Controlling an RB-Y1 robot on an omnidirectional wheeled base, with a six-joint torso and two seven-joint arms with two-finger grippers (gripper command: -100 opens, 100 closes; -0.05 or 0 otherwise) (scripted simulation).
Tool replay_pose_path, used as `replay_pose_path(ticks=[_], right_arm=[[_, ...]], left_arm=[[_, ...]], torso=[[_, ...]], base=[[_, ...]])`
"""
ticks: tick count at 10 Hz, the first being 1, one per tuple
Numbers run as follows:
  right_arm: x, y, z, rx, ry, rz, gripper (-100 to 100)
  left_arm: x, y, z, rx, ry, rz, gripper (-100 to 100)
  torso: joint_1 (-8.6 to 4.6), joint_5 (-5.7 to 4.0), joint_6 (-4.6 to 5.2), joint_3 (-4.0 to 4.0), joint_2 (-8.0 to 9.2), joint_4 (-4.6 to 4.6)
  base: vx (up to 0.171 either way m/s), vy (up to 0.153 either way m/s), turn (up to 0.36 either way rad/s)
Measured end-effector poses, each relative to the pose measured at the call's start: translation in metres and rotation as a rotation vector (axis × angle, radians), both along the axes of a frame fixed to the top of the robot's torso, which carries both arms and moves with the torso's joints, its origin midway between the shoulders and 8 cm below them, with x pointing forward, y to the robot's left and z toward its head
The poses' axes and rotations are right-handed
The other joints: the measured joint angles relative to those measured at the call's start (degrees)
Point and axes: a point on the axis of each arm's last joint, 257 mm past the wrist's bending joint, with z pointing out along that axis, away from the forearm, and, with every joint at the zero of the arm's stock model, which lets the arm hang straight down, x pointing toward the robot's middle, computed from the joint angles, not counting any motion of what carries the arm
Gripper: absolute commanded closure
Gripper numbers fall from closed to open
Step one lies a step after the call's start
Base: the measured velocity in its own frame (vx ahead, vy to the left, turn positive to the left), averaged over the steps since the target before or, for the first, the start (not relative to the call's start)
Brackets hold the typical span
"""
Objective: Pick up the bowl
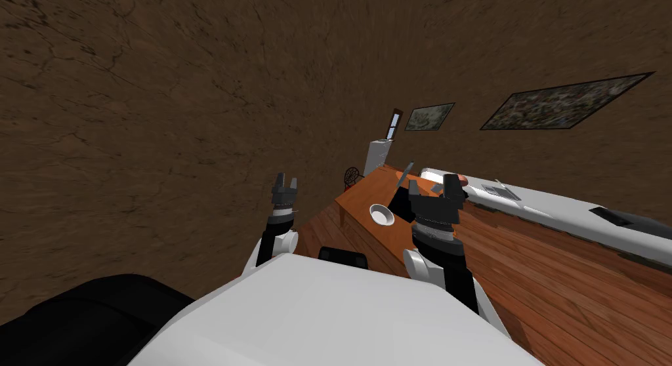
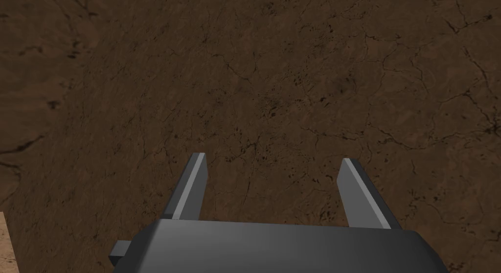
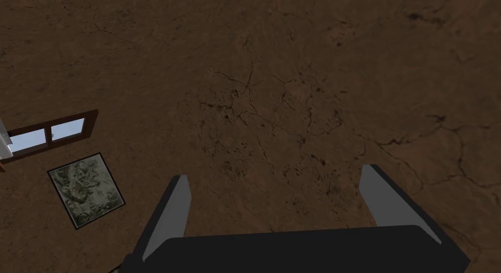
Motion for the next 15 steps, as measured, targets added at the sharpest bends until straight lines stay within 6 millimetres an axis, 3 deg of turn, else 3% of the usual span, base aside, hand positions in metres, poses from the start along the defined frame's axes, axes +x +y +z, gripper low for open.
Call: replay_pose_path(ticks=[5, 9, 13, 15], right_arm=[[0.002, 0.015, -0.006, -0.105, 0.034, 0.047, -100], [0.009, 0.031, -0.027, -0.23, 0.106, 0.059, -100], [0.013, 0.034, -0.074, -0.411, 0.227, 0.029, -100], [0.019, 0.028, -0.109, -0.523, 0.304, -0.002, -100]], left_arm=[[0.0, 0.0, 0.0, 0.0, 0.0, 0.0, 0], [0.0, 0.0, 0.0, 0.0, 0.0, 0.0, 0], [0.0, 0.0, 0.0, 0.0, 0.0, 0.0, 0], [0.0, 0.0, 0.0, 0.0, 0.0, 0.0, 0]], torso=[[0.18, 0.04, -0.01, 0.03, 0.06, 0.01], [0.24, 0.05, -0.01, 0.01, 0.02, 0.0], [0.31, 0.07, -0.01, -0.03, -0.05, -0.01], [0.29, 0.07, 0.0, -0.04, -0.06, -0.02]], base=[[-0.013, 0.038, 0.062], [-0.004, 0.066, 0.108], [0.017, 0.081, 0.146], [0.029, 0.086, 0.148]])
